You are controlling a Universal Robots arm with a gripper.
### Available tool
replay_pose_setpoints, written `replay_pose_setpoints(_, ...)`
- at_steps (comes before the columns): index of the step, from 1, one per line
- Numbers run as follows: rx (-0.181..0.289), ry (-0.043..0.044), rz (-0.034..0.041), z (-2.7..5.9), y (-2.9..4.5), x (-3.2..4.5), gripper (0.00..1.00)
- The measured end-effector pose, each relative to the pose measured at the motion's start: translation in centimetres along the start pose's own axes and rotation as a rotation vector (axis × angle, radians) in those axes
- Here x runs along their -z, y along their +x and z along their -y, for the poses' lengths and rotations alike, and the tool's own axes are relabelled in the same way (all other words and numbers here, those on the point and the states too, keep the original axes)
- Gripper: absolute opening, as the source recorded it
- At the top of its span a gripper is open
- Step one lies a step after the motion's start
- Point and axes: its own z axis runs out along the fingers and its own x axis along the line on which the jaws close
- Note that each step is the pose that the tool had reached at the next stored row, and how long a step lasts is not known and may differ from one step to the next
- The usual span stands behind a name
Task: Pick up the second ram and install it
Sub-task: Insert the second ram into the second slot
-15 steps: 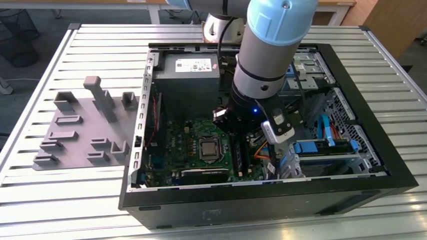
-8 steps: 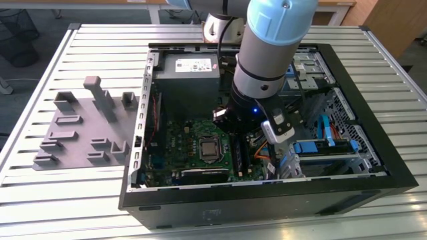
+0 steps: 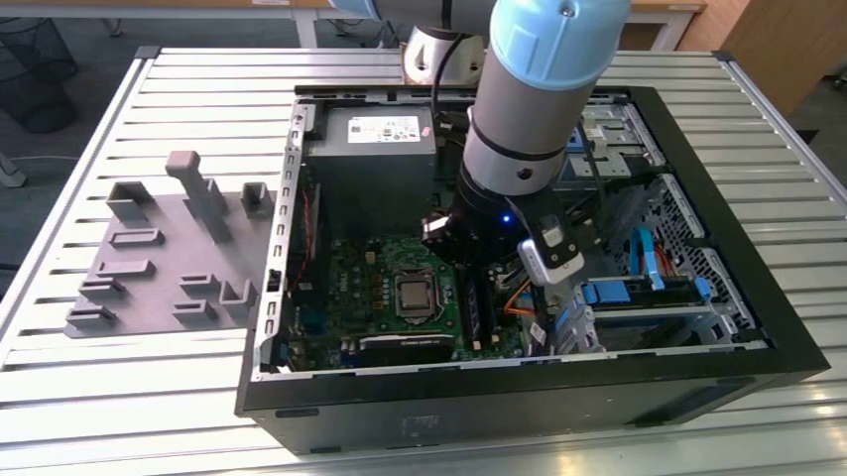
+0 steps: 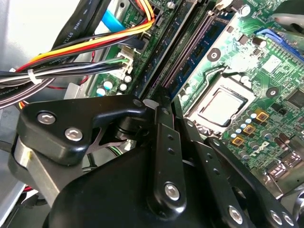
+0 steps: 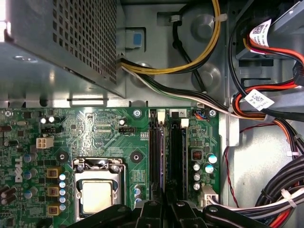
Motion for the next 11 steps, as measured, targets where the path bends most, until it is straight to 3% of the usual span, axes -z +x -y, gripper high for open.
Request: replay_pose_setpoints(11, 0.0, -0.0043, 0.0, -0.01, -0.02, -0.21, 0.14)
